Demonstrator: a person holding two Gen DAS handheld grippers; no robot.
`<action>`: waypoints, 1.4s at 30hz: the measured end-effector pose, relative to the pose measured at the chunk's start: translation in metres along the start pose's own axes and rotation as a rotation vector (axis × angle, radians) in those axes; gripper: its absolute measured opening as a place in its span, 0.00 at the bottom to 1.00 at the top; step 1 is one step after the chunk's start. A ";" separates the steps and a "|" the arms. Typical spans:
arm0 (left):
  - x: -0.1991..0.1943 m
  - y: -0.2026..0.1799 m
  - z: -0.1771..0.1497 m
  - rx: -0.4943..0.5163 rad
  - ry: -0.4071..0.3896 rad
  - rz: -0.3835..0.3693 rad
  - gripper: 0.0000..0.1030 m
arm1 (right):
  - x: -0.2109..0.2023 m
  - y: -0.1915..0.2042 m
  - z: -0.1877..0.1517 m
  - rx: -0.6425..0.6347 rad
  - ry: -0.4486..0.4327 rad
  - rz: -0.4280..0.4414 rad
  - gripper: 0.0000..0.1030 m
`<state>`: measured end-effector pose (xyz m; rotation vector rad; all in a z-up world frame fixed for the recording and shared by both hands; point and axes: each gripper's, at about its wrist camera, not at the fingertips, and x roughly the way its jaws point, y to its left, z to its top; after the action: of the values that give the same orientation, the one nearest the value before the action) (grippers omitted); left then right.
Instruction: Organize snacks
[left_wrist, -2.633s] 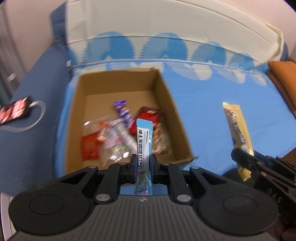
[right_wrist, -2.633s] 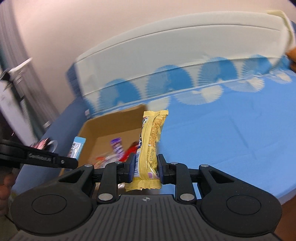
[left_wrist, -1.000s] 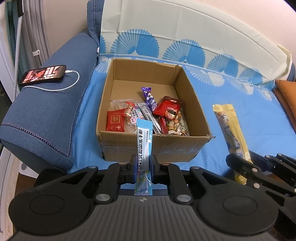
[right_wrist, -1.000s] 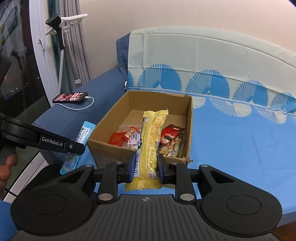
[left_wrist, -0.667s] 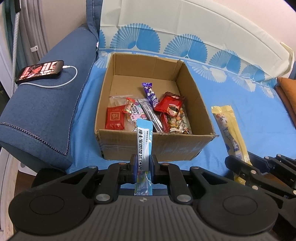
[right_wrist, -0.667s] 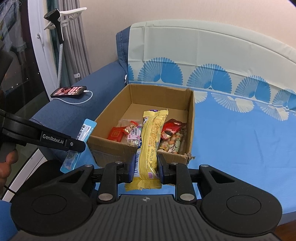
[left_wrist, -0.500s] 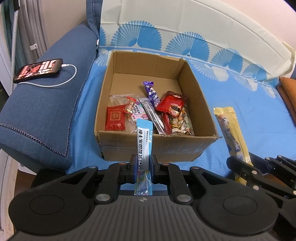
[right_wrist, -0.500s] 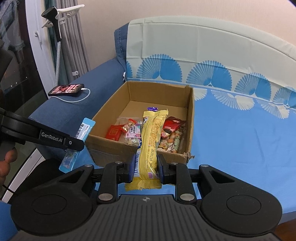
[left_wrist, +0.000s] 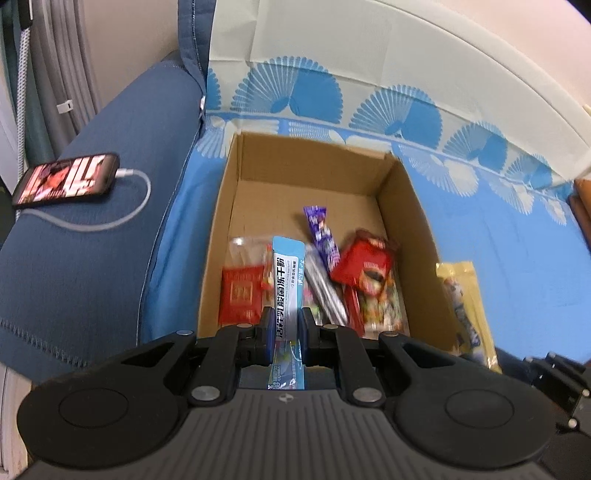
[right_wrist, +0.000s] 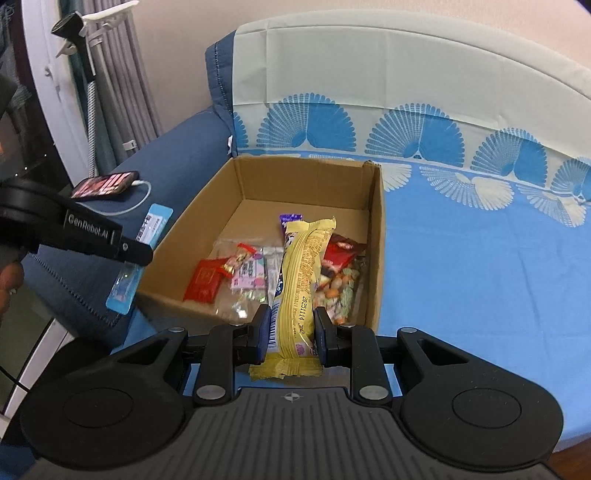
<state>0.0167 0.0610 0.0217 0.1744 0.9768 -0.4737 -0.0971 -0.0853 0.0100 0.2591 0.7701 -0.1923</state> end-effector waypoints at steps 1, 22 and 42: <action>0.005 0.000 0.007 0.001 -0.002 0.000 0.14 | 0.006 -0.001 0.005 0.001 -0.001 -0.001 0.26; 0.147 -0.002 0.079 0.048 0.130 0.094 0.82 | 0.146 -0.034 0.064 0.026 0.086 -0.030 0.55; 0.016 0.000 -0.034 0.111 0.086 0.135 1.00 | 0.023 0.014 0.007 0.004 0.009 -0.084 1.00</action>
<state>-0.0015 0.0675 -0.0098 0.3605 1.0164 -0.3989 -0.0720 -0.0759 0.0008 0.2319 0.7899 -0.2727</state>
